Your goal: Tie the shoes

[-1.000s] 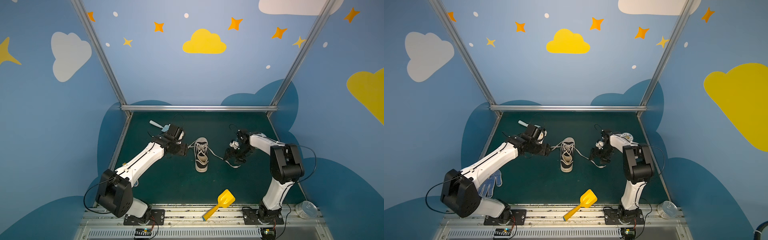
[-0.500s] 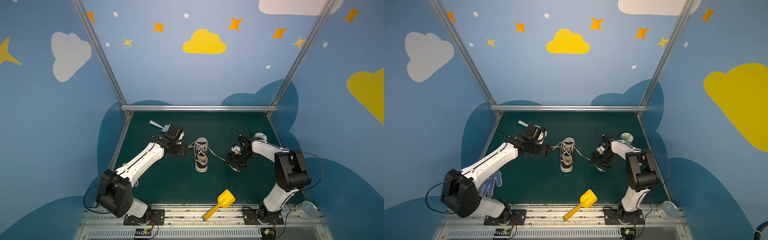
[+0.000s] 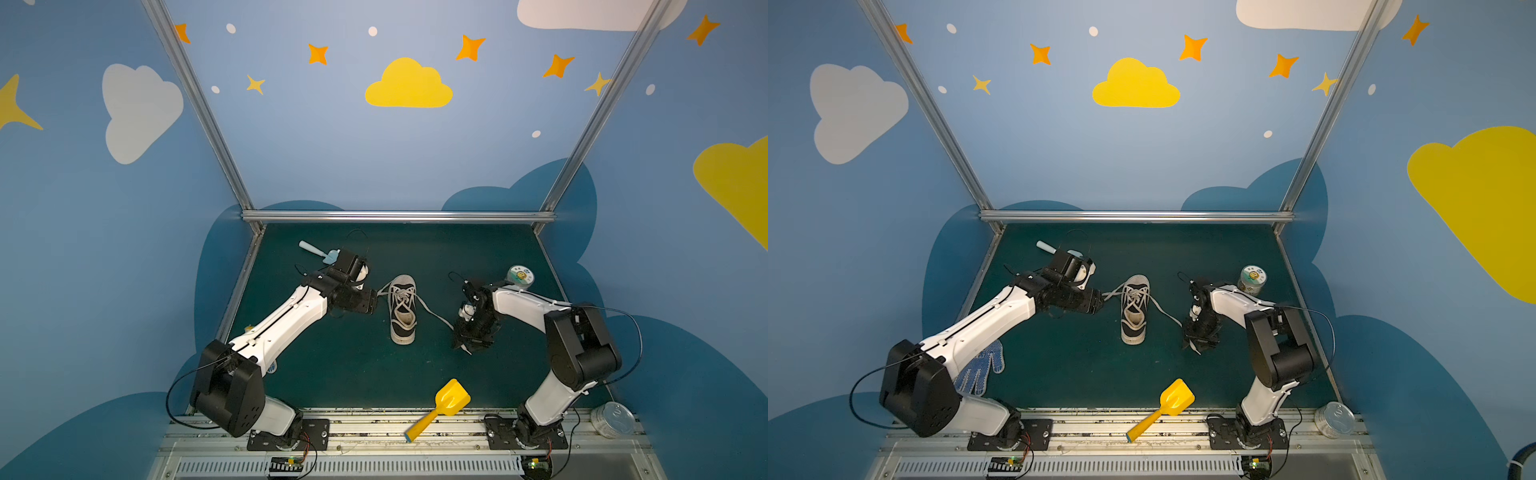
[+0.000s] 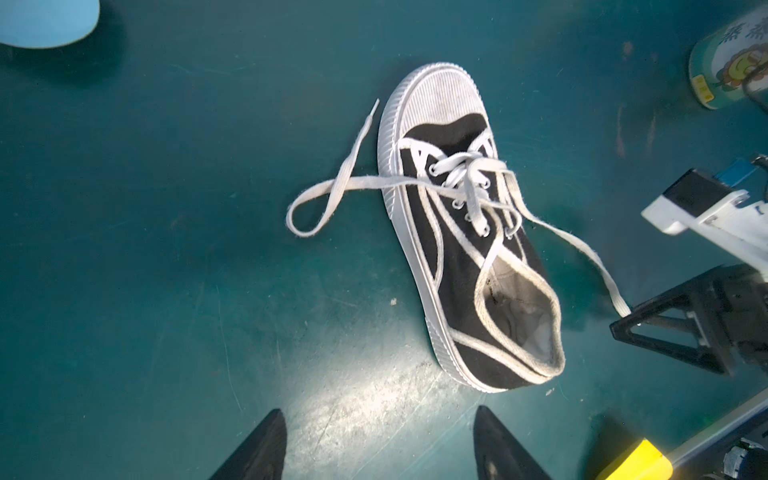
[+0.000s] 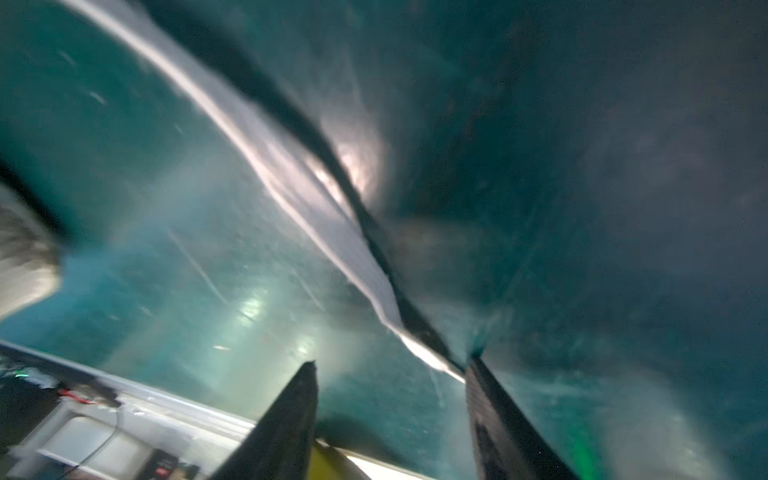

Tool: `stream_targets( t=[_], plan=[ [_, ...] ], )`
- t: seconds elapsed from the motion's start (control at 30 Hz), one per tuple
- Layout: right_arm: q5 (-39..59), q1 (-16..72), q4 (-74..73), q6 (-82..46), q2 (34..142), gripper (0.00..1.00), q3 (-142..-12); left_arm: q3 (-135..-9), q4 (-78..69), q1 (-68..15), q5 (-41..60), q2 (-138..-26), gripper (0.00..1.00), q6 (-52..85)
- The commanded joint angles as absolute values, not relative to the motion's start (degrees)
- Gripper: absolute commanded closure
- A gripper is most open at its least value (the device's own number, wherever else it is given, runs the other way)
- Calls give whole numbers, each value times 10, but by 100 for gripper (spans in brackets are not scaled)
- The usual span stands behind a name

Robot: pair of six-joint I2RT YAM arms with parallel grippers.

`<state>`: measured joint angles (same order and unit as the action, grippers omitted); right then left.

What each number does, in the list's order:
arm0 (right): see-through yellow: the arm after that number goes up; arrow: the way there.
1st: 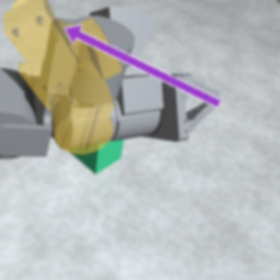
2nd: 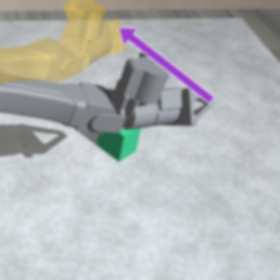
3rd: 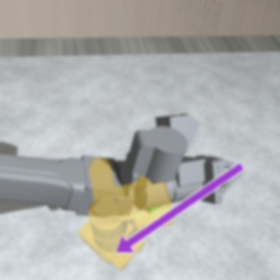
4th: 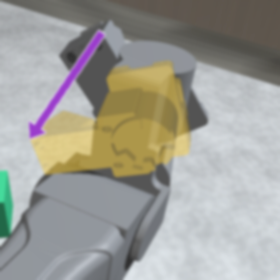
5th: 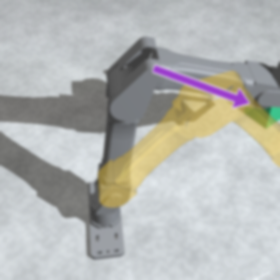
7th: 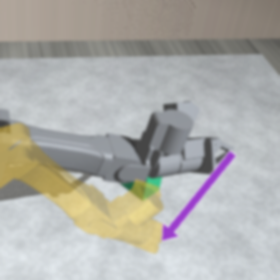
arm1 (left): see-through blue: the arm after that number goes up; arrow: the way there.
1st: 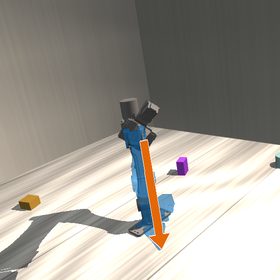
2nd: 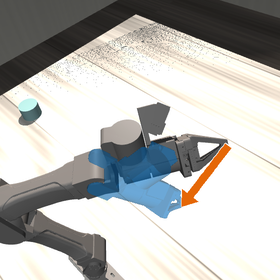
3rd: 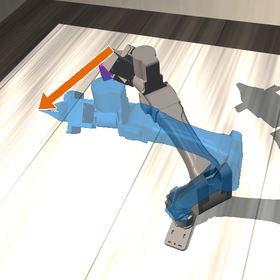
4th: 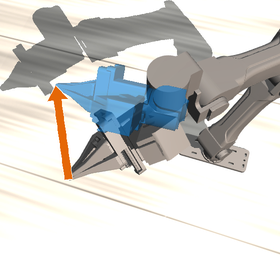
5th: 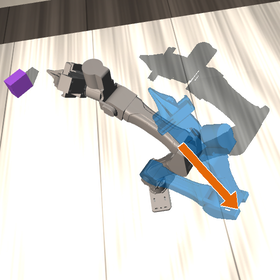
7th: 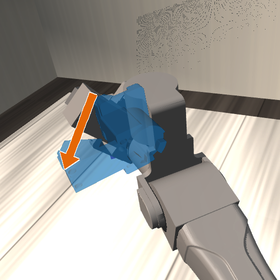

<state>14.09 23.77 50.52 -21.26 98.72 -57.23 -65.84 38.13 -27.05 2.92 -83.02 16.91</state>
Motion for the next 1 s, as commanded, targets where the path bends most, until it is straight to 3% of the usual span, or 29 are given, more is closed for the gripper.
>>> stream_targets(
  t=[0.0,0.1,0.3,0.5,0.67,0.8,0.97],
  plan=[
    [86,262,554,-221,1023,53,-582,-647,392,-270,29,-807,29,171],
    [64,277,565,-222,1042,64,-598,-643,393,-270,29,-804,29,172],
    [40,306,577,-222,1062,69,-635,-640,393,-270,21,-796,29,175],
    [32,315,585,-210,1070,83,-657,-638,395,-270,5,-789,29,184],
    [48,314,573,-206,1076,87,-661,-631,393,-270,0,-783,29,191],
    [51,315,576,-204,1078,80,-676,-628,396,-270,-2,-779,29,192],
    [45,315,577,-201,1083,81,-683,-626,397,-269,-4,-776,29,193]
  ],
)
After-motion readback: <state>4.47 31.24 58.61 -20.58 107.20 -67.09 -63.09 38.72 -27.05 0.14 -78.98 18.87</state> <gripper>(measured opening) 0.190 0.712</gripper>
